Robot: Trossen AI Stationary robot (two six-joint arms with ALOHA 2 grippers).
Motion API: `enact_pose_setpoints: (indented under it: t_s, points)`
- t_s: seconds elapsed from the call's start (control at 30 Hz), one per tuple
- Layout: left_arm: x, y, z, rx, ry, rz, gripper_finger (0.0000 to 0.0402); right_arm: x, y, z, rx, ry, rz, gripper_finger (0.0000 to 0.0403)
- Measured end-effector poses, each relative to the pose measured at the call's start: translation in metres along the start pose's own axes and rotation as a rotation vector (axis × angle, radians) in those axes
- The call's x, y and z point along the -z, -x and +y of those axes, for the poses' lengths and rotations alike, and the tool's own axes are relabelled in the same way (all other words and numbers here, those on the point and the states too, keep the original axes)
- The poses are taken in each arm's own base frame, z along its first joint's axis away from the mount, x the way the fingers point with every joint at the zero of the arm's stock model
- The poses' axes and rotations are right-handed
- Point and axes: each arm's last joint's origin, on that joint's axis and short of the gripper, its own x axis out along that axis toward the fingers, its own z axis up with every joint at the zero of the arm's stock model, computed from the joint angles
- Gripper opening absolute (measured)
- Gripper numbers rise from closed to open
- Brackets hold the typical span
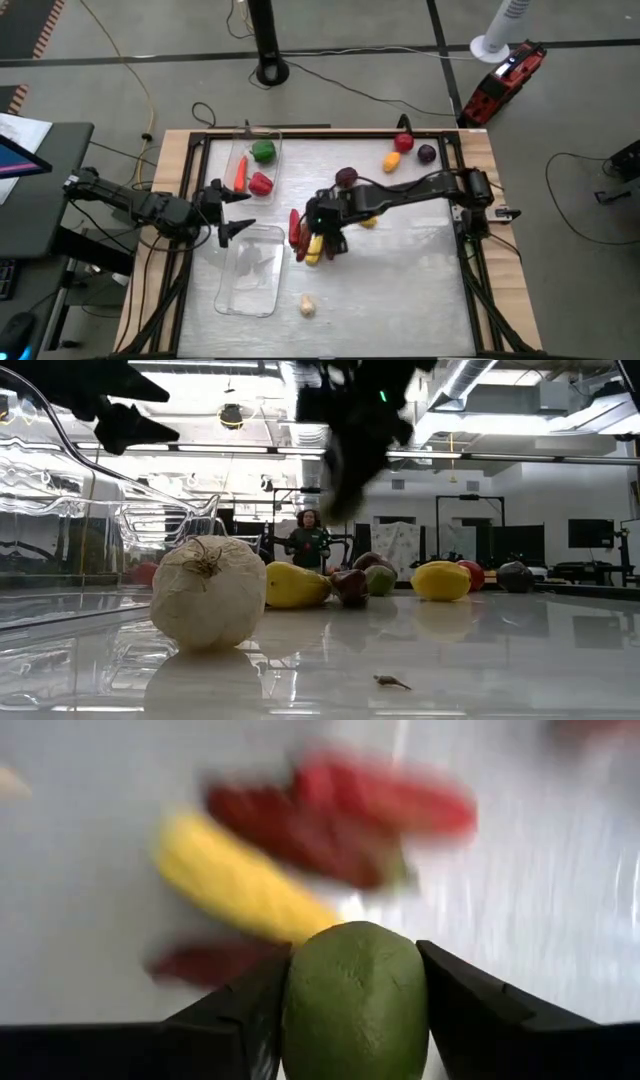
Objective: Sort produce into baskets
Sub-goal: Put the bottom green lime into the bottom transparent bin, then put the green lime into the bottom transparent bin
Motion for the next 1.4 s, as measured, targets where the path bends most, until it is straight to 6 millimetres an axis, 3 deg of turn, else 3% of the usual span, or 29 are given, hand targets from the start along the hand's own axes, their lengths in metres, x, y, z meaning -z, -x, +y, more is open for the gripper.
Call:
enact_pose_setpoints:
  t_s: [0.2,0.4,0.7,0.9,1.07,1.3,1.4]
  points:
    - [-0.011,0.003,-0.001,-0.028,-0.05,-0.048,0.0361,-0.038,0.01,0.031,0.02,0.136,-0.353,0.0223]
    - [-0.018,0.004,-0.003,0.008,-0.056,-0.091,0.0361,-0.059,0.008,0.021,0.014,0.17,-0.608,0.0221]
    - [-0.016,0.003,-0.002,0.004,-0.061,-0.073,0.0361,-0.061,-0.037,0.002,-0.089,0.135,-0.644,0.0252]
    - [-0.013,0.003,-0.002,0.01,-0.051,-0.051,0.0361,-0.069,-0.029,-0.006,-0.126,0.121,-0.594,0.0299]
    - [-0.009,0.003,-0.001,0.015,-0.036,-0.007,0.0361,-0.055,-0.02,-0.009,-0.056,0.107,-0.376,0.0303]
    - [-0.007,0.003,-0.001,0.006,-0.035,0.015,0.0361,0.001,-0.022,-0.019,0.003,0.012,-0.113,0.0279]
    - [-0.005,0.003,0.0,0.001,-0.033,0.017,0.0361,0.022,-0.012,-0.031,0.056,-0.044,-0.143,0.0278]
